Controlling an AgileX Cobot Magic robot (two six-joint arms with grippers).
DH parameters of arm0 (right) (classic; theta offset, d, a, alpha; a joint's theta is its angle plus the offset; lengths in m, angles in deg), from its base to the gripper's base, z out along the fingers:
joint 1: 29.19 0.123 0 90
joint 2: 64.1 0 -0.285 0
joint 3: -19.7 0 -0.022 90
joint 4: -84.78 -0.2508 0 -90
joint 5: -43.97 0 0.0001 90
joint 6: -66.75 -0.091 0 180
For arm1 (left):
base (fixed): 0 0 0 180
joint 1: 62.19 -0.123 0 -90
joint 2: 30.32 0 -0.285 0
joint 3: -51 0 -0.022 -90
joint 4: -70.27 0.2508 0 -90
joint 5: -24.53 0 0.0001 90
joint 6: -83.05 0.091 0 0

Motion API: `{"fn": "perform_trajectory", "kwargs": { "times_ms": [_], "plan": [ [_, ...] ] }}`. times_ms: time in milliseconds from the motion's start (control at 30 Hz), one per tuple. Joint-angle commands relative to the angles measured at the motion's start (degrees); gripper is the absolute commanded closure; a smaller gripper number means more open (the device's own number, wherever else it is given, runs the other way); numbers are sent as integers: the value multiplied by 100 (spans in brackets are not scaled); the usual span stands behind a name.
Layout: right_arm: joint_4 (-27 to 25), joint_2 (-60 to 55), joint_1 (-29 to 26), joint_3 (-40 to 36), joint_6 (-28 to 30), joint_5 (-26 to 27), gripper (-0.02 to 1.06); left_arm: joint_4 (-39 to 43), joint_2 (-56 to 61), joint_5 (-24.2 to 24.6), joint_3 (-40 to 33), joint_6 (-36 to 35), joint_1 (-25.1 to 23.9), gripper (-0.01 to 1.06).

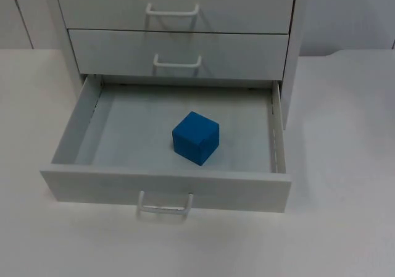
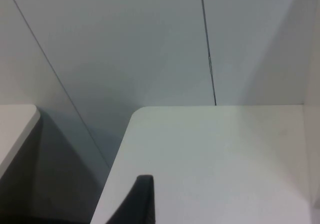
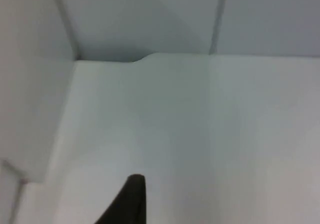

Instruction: Open the drawer with the left hand, place the block into the drawer with the right hand, then close the drawer with the left hand.

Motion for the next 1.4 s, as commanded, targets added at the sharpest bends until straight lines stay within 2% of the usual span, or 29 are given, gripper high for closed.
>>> {"fn": "perform_trajectory", "kwargs": {
  "times_ms": [0, 33, 133, 167, 267, 467, 933, 1267, 1367],
  "plan": [
    [-836, 20, -87, -129, 730, 285, 0, 37, -2, -97, -10, -23, 36, 0],
    [-834, -5, -87, -140, 676, 327, 0, 37, -2, -97, -10, -23, 36, 0],
    [-303, -150, -87, -140, 130, 251, 0, 37, -2, -77, -10, -23, 36, 0],
    [-303, -150, -87, -140, 130, 251, 0, 37, -2, -77, -10, -23, 36, 0],
    [355, -333, -75, -140, -648, 115, 0, -13, -2, -65, -10, -23, 36, 0],
    [487, -424, 143, -140, -679, 176, 0, -38, -2, -53, -10, -23, 36, 0],
    [441, -405, 143, -140, -666, 365, 0, -207, -2, -33, -10, -23, 36, 0],
    [441, -405, 143, -140, -666, 365, 0, -286, -2, -255, -10, -145, 36, 0],
    [441, -405, 143, -140, -666, 365, 0, -685, -2, -397, 13, 104, -8, 0]
  ]
}}
